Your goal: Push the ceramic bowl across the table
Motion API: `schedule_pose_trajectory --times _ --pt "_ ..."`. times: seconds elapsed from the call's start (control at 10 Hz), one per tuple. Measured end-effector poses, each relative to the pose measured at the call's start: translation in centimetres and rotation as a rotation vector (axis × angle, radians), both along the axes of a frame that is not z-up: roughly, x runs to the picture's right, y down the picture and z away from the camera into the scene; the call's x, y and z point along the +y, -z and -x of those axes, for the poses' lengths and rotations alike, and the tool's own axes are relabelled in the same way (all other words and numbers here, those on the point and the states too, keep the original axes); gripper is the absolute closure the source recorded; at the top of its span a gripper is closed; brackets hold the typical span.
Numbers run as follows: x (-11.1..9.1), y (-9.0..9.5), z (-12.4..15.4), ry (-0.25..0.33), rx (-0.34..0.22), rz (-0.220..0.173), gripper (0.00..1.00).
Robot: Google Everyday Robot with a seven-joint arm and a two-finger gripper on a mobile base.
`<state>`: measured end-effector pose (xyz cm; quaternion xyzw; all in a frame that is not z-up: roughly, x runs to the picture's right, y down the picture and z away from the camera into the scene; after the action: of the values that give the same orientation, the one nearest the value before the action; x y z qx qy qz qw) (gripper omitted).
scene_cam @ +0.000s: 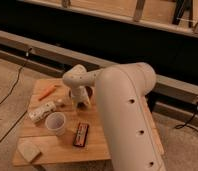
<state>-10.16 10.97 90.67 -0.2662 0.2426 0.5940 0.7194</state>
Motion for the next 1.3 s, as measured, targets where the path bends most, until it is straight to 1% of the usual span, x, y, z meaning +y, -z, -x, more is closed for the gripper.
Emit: schedule_pose_trajectory --times 0.2,0.3,0.4,0.5,0.7,0.9,1.0,1.1,1.2,1.3 --pt "-1.7 -1.7 1.0 0.012 -0.006 -0.012 0.35" --pt "-3.0 -2.9 2.1 0.015 -0.02 -0.024 0.35" --pt "-3.6 -3.3 2.5 0.016 -0.024 -0.028 0.35" --pt "-4.7 -4.3 3.5 0.019 -0.035 -0.038 0.35" --pt "-7.1 -6.0 5.3 0.031 -0.057 -0.064 0.35" --pt "-10.4 -7.8 7.6 0.05 -0.088 -0.108 0.35" --pt "-12.1 -8.5 9.0 0.071 -0.106 -0.135 0.35" --pt "-14.2 -9.2 10.7 0.094 -0.121 -0.18 0.35" --pt "-17.1 -9.7 13.0 0.105 -0.131 -0.262 0.35" --pt "-19.5 -9.8 14.1 0.101 -0.133 -0.33 0.35"
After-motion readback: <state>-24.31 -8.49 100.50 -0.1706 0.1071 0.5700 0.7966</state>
